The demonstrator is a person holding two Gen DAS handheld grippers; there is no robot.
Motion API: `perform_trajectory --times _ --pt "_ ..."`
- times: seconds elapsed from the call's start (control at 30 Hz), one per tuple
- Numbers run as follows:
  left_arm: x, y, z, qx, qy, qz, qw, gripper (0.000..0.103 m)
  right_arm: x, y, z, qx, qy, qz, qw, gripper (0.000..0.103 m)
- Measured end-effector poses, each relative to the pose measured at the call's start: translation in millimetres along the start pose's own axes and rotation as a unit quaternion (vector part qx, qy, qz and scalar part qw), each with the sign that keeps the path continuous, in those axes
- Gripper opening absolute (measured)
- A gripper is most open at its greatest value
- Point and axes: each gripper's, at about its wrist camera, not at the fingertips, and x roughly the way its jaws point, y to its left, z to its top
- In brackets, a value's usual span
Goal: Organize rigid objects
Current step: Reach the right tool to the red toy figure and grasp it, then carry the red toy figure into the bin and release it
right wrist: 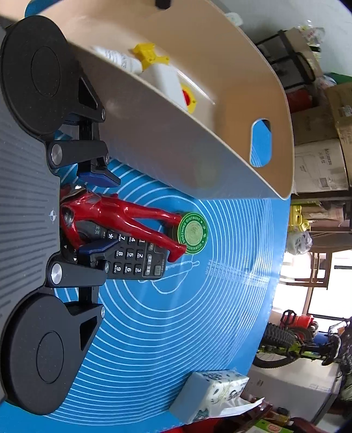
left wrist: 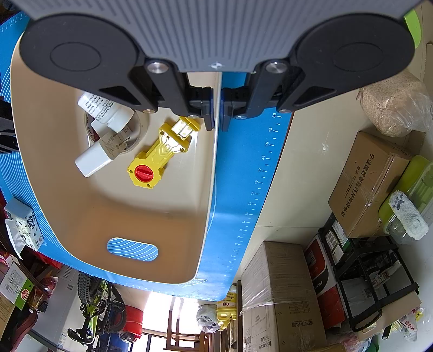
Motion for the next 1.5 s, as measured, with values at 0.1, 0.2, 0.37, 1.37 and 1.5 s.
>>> perform_trajectory --times 0.1,0.2,0.37,1.37,1.5 --pt "0 0 0 0.001 0.0 0.001 1.0 0.005 2 4 -1 -0.017 -0.004 -0.012 1.0 0.049" --pt "0 -1 0 0.0 0.0 0.0 1.0 0.005 3 8 -3 -0.036 -0.008 -0.024 0.999 0.048" --pt "0 0 0 0.0 0.0 0.0 1.0 0.005 2 16 -7 -0.056 -0.02 -0.044 0.997 0.039" --pt "0 -1 0 0.0 0.0 0.0 1.0 0.005 -78 2 20 0.0 -0.135 -0.054 0.989 0.034" --pt "0 -1 0 0.0 0.0 0.0 1.0 0.005 -98 7 36 0.003 -0.162 -0.042 0.986 0.034"
